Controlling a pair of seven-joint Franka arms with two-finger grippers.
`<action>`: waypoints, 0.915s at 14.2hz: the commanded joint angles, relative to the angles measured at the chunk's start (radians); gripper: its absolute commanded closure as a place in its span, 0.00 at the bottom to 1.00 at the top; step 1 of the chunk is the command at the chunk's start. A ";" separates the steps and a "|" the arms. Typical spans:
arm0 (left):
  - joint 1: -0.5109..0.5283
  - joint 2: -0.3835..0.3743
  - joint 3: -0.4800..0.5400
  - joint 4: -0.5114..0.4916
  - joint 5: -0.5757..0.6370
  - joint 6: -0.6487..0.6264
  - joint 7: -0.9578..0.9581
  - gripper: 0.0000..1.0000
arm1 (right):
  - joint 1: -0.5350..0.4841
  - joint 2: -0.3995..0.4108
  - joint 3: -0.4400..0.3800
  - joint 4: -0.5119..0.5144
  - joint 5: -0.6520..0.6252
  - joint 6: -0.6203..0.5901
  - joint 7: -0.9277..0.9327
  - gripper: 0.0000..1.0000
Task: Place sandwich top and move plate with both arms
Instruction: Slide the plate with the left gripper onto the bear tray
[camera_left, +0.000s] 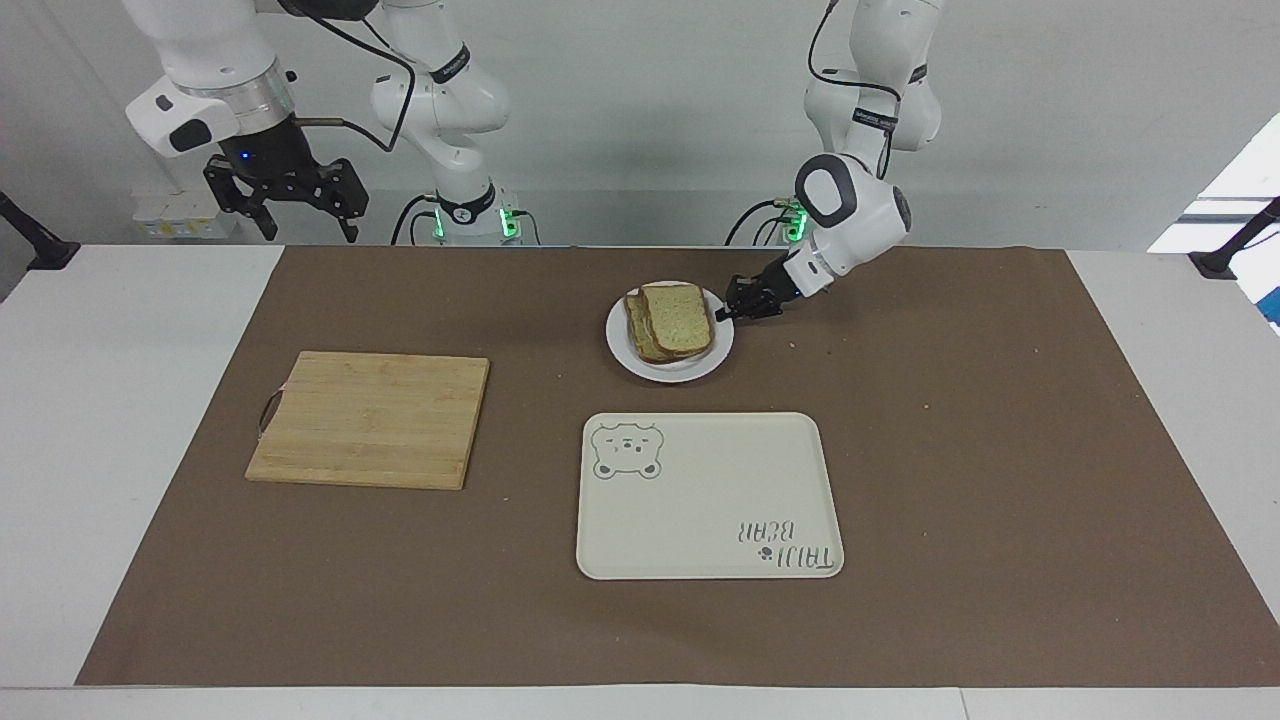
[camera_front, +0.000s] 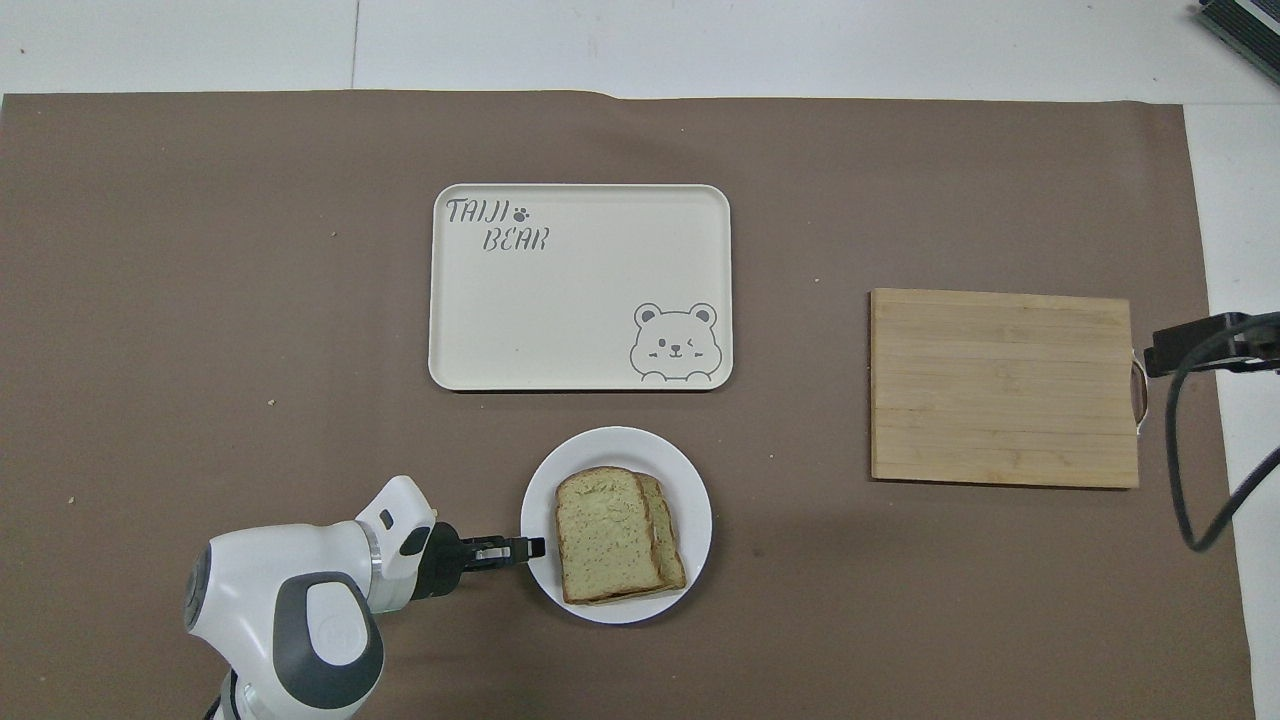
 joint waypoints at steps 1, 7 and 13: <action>-0.017 -0.014 0.018 -0.014 -0.023 -0.010 0.022 1.00 | -0.008 -0.006 0.001 -0.001 0.002 0.001 -0.028 0.00; 0.101 -0.008 0.021 0.048 -0.023 -0.138 0.023 1.00 | -0.008 -0.006 0.001 -0.001 0.002 0.001 -0.028 0.00; 0.300 0.049 0.022 0.193 -0.012 -0.348 0.032 1.00 | -0.008 -0.006 0.001 -0.001 0.002 0.001 -0.028 0.00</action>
